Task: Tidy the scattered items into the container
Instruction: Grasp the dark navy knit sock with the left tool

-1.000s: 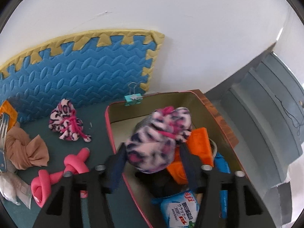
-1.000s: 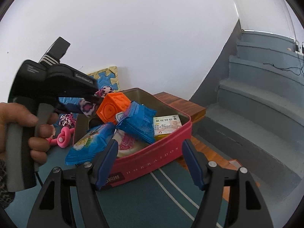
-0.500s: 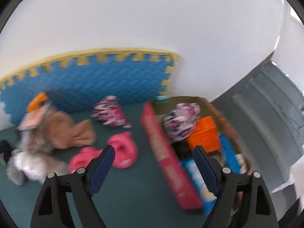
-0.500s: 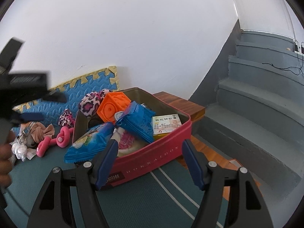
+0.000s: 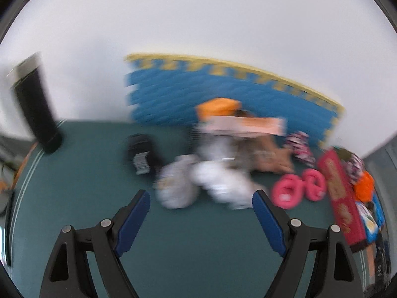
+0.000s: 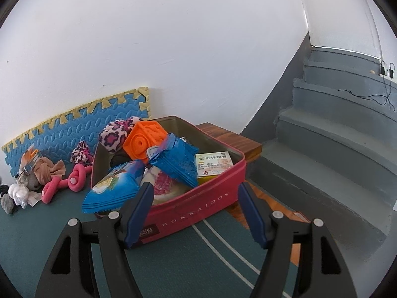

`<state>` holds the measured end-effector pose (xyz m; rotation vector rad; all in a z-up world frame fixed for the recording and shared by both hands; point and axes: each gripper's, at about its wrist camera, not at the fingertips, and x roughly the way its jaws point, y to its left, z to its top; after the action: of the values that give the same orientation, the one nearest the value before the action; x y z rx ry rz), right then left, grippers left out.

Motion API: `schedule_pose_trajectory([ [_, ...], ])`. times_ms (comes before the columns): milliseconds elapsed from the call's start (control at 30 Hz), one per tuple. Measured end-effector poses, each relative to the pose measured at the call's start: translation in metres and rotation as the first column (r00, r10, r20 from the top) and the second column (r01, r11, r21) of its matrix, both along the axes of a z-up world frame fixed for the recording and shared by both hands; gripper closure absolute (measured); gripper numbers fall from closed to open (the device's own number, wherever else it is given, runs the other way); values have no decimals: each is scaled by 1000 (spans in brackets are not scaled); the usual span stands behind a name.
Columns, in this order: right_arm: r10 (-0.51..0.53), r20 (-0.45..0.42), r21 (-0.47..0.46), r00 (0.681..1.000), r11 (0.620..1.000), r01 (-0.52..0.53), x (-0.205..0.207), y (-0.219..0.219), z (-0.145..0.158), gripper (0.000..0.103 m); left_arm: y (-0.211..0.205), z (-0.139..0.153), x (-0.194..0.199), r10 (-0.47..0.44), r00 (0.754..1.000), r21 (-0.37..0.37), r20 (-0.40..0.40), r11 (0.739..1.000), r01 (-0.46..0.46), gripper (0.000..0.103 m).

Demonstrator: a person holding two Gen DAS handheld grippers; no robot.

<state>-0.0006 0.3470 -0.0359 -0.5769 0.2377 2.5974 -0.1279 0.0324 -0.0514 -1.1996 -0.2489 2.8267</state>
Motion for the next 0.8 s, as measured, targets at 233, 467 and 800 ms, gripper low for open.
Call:
schedule_pose_trajectory([
  [233, -21, 10, 37, 1000, 999, 20, -1, -4, 1, 27, -67, -19, -3, 139, 990, 20, 36, 990, -140, 17],
  [467, -44, 23, 87, 999, 995, 42, -2, -10, 2, 26, -99, -30, -27, 193, 978, 70, 76, 978, -198, 17],
  [800, -68, 35, 145, 997, 988, 62, -4, -15, 2, 26, -97, -42, -78, 156, 983, 104, 99, 981, -166, 17],
])
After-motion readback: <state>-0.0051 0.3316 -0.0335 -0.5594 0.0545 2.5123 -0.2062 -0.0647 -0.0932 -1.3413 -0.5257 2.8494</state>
